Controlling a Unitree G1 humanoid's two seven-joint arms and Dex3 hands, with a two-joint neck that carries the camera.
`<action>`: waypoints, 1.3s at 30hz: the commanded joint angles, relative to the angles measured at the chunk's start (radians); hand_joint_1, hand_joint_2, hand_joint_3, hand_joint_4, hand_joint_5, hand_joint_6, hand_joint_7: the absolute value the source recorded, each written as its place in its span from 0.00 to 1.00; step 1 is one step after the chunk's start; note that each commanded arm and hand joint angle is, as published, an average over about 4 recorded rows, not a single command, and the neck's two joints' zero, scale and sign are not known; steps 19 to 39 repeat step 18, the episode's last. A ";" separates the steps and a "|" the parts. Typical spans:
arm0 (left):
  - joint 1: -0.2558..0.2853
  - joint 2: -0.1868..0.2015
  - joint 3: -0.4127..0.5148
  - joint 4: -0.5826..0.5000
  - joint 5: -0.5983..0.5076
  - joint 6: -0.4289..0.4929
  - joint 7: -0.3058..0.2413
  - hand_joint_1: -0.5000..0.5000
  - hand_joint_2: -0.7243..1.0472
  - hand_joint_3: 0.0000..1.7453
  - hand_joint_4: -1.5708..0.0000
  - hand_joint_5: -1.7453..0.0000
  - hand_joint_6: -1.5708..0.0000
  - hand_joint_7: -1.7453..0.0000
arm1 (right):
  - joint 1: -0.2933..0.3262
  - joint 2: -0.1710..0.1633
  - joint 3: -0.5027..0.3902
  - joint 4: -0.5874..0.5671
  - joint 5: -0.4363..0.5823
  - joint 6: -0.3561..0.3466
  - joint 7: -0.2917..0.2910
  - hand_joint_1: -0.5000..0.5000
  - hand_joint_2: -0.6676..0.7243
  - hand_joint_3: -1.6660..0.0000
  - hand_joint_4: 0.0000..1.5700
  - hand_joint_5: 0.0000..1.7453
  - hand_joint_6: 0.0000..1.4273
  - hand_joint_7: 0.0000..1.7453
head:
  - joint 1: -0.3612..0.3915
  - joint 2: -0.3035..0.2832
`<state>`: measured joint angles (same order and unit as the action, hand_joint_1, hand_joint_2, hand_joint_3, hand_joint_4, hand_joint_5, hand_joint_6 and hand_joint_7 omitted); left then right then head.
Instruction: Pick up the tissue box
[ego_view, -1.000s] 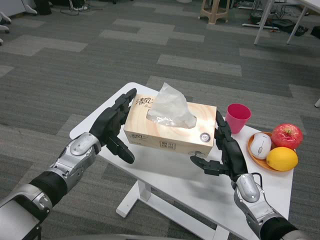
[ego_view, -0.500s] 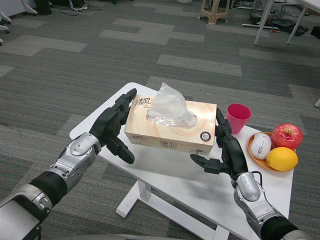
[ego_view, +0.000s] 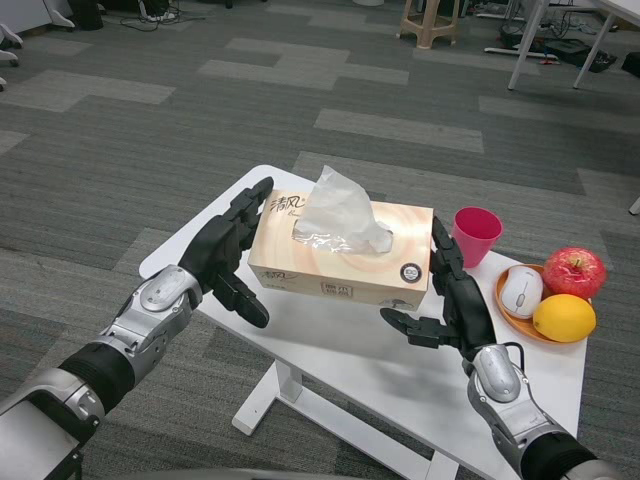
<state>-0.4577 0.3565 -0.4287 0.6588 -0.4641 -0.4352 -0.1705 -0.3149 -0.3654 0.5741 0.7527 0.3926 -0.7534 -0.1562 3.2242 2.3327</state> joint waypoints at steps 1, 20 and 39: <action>-0.001 -0.053 -0.042 -0.050 0.013 -0.019 -0.050 1.00 0.20 0.00 1.00 0.41 1.00 0.92 | -0.023 0.033 0.033 -0.047 -0.031 -0.024 0.043 0.67 0.09 0.67 0.18 0.32 0.01 0.08 | 0.000 0.000; 0.001 -0.053 -0.041 -0.064 0.013 -0.019 -0.050 1.00 0.20 0.00 1.00 0.41 1.00 0.92 | -0.022 0.034 0.033 -0.065 -0.031 -0.024 0.042 0.67 0.09 0.67 0.18 0.30 0.02 0.09 | 0.002 -0.001; 0.001 -0.053 -0.041 -0.064 0.013 -0.019 -0.050 1.00 0.20 0.00 1.00 0.41 1.00 0.92 | -0.022 0.034 0.033 -0.065 -0.031 -0.024 0.042 0.67 0.09 0.67 0.18 0.30 0.02 0.09 | 0.002 -0.001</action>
